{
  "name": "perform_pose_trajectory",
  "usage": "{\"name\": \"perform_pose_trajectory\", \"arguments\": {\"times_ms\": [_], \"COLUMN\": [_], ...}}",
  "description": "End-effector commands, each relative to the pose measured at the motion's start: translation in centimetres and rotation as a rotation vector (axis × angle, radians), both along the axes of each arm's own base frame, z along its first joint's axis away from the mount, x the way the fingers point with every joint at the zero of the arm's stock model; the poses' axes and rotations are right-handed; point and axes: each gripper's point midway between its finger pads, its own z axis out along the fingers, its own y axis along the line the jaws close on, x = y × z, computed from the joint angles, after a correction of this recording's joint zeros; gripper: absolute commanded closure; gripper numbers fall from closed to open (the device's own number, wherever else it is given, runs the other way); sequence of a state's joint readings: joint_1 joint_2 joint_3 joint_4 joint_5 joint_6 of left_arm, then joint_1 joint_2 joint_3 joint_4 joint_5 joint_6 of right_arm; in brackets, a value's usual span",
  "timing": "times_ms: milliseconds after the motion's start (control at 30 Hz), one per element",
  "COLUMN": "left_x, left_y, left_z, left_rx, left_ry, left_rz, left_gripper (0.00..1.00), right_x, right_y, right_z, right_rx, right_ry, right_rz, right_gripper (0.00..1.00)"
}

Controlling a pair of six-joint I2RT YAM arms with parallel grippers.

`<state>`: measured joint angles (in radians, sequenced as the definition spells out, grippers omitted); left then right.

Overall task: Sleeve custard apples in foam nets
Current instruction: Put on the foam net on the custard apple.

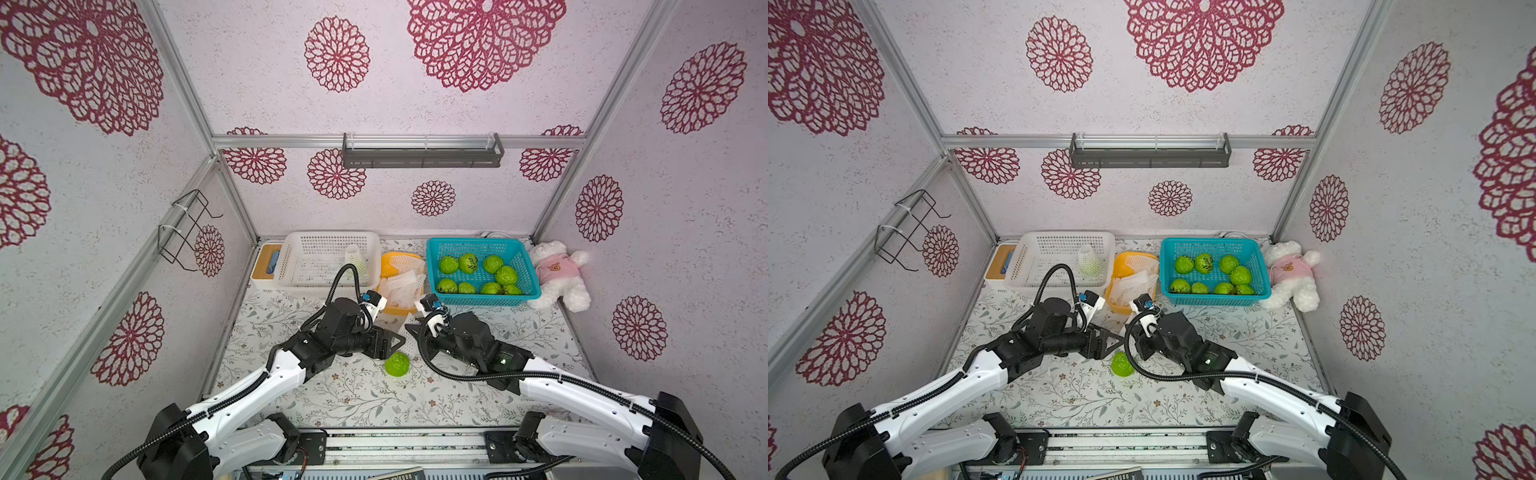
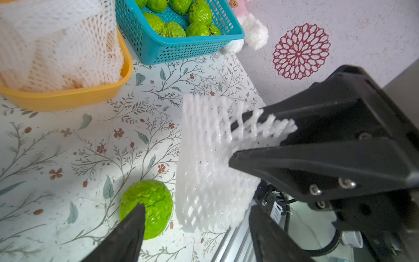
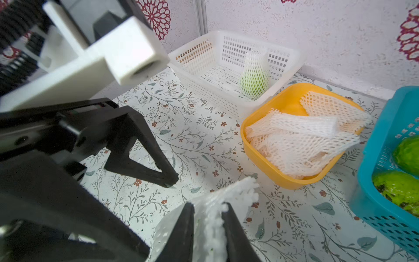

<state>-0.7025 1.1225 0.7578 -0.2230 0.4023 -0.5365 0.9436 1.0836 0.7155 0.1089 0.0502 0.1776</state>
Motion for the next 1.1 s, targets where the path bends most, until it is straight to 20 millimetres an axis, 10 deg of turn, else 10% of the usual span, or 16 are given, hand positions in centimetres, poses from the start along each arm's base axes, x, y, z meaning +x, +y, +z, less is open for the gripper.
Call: {"name": "perform_pose_trajectory", "arguments": {"times_ms": [0, 433, 767, 1000, 1067], "left_x": [-0.10, -0.06, -0.03, 0.22, 0.34], "left_y": [-0.81, -1.64, -1.64, -1.46, -1.35], "left_z": [0.29, 0.37, -0.08, -0.28, -0.36], "left_rx": [-0.025, -0.054, -0.054, -0.050, -0.047], "left_ry": [-0.009, -0.018, -0.011, -0.017, -0.018], "left_rz": [-0.024, -0.060, -0.054, -0.034, -0.025], "left_gripper": [0.30, 0.53, 0.90, 0.93, 0.73], "right_x": [0.04, 0.36, 0.64, 0.74, 0.70], "right_y": [0.41, 0.63, 0.63, 0.43, 0.37], "right_z": [2.02, 2.04, 1.95, 1.87, 1.97], "right_rx": [0.069, 0.082, 0.086, 0.080, 0.081], "right_ry": [-0.028, -0.019, -0.017, -0.019, -0.022], "right_rz": [0.003, -0.011, -0.027, -0.037, -0.036], "right_gripper": [0.75, 0.73, 0.71, 0.71, 0.72]}}
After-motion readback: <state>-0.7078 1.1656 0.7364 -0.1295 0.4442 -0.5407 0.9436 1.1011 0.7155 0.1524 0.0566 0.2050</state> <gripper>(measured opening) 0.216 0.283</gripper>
